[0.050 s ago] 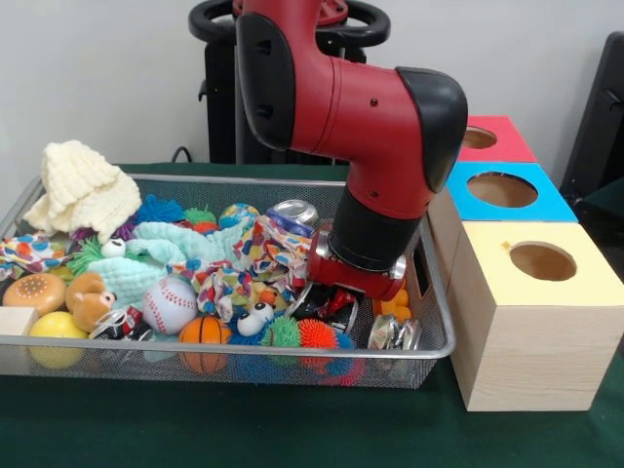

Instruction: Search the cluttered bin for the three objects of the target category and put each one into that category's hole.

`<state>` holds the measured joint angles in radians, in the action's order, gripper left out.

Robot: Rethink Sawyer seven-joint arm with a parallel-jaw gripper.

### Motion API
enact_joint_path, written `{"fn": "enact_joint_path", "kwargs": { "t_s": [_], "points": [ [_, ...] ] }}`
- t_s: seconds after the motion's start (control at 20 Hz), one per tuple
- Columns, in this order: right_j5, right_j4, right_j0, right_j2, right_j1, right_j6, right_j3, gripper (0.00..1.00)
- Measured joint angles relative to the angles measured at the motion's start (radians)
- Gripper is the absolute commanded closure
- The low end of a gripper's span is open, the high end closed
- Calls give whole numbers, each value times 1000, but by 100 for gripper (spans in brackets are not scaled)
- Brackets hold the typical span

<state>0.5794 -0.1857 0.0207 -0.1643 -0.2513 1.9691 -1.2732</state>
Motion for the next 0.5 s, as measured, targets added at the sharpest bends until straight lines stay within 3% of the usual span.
{"fn": "enact_joint_path", "kwargs": {
  "t_s": [0.5],
  "points": [
    [-1,5,-19,-42,7,0,-2,0]
  ]
}}
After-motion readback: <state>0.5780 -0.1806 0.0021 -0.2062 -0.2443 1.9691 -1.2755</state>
